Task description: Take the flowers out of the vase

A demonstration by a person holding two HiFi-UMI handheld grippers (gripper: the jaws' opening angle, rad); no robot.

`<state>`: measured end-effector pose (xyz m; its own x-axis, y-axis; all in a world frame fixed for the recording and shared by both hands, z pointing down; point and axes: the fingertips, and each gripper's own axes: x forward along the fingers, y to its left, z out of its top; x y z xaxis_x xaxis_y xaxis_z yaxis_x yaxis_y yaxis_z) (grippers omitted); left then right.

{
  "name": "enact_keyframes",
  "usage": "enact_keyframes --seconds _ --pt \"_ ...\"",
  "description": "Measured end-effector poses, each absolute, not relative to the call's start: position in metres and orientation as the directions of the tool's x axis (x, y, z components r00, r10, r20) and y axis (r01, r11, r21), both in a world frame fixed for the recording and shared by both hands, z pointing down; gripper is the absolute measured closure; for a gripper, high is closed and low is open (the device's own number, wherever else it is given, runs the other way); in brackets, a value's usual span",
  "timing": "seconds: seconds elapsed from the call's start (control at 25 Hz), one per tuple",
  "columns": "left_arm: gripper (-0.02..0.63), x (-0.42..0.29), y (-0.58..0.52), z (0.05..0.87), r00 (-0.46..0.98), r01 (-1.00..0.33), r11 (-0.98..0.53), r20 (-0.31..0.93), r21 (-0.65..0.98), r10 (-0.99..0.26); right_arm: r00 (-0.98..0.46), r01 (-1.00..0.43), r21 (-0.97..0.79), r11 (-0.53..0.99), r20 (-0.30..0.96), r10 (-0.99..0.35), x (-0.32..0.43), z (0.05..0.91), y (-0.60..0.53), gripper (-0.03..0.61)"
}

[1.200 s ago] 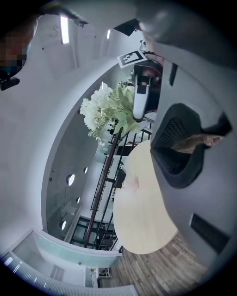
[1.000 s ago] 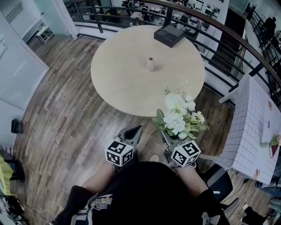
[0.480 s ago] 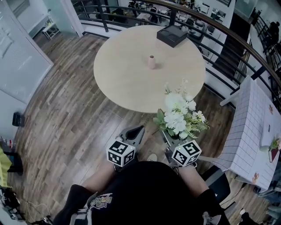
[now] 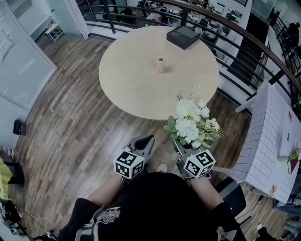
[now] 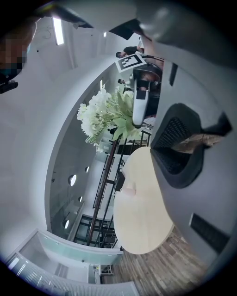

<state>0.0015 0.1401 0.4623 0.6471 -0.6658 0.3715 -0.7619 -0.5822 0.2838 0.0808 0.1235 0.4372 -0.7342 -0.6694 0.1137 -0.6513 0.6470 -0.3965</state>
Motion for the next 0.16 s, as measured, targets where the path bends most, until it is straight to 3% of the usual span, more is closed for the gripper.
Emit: enact_keyframes --seconds 0.16 --pt "0.607 0.0036 0.1391 0.462 0.651 -0.758 -0.588 0.371 0.282 -0.662 -0.733 -0.653 -0.398 0.644 0.116 -0.671 0.0817 0.4382 0.1228 0.506"
